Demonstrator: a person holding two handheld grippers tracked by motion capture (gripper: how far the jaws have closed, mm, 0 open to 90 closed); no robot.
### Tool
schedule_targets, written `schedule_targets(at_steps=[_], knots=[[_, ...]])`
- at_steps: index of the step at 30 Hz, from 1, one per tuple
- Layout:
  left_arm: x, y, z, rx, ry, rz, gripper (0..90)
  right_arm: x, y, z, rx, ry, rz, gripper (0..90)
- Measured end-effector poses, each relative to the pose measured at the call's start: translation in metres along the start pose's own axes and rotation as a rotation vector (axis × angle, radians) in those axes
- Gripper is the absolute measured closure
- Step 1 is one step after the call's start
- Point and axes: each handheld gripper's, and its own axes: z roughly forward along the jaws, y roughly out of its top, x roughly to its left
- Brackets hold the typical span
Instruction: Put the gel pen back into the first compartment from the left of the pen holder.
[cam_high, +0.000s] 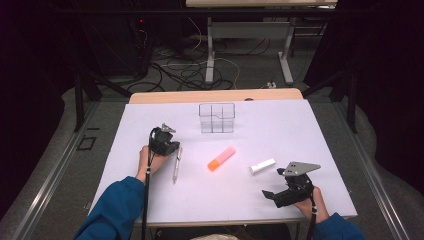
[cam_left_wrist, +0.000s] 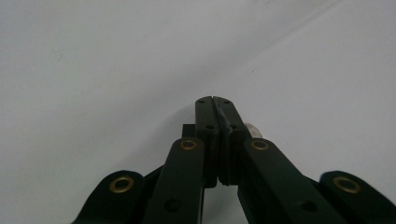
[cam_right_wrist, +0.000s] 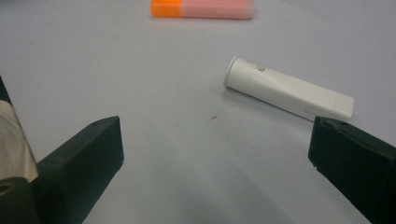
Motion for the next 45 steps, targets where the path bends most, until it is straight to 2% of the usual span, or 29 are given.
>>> schedule_targets(at_steps=[12,13,17,19,22,24,27,28,30,31,35,38,40,45], knots=[[-0.007,0.003,0.003,-0.004,-0.025,0.025,89.5,0.0,0.0,0.001,-0.002,0.0,-0.004,2.9],[-0.007,0.003,0.002,0.009,-0.032,0.024,89.4,0.0,0.0,0.001,-0.002,0.0,-0.003,2.9],[-0.009,0.004,0.003,0.005,-0.041,0.036,89.5,0.0,0.0,0.001,-0.002,0.003,-0.004,2.9],[-0.01,0.004,0.002,0.022,-0.051,0.04,89.4,0.0,0.0,0.001,-0.003,0.0,-0.004,2.9],[-0.012,0.005,0.003,0.01,-0.051,0.053,89.4,0.0,0.0,0.001,0.0,0.004,-0.005,2.8],[-0.015,0.005,0.004,0.009,-0.056,0.038,89.4,0.0,0.0,0.001,-0.001,0.005,-0.003,2.9],[-0.016,0.006,0.004,0.007,-0.054,0.062,89.4,0.0,0.0,0.001,0.001,0.005,0.002,2.9],[-0.018,0.005,0.005,0.007,-0.061,0.039,89.4,0.0,0.0,0.001,0.0,0.006,0.0,2.9],[-0.017,0.006,0.005,0.01,-0.058,0.067,89.5,0.0,0.0,0.001,0.002,0.006,0.005,2.9],[-0.018,0.006,0.005,0.01,-0.064,0.057,89.4,0.0,0.0,0.001,0.002,0.006,0.005,2.9],[-0.019,0.006,0.005,0.008,-0.071,0.071,89.5,0.0,0.0,0.001,-0.005,0.002,0.001,2.9],[-0.022,0.006,0.005,0.011,-0.08,0.062,89.4,0.0,0.0,0.001,0.002,0.007,0.006,2.9],[-0.022,0.007,0.005,0.01,-0.082,0.079,89.4,0.0,0.0,0.001,-0.004,0.005,0.008,2.9],[-0.024,0.007,0.004,0.022,-0.098,0.091,89.3,0.0,0.0,0.002,-0.005,0.001,0.002,2.9]])
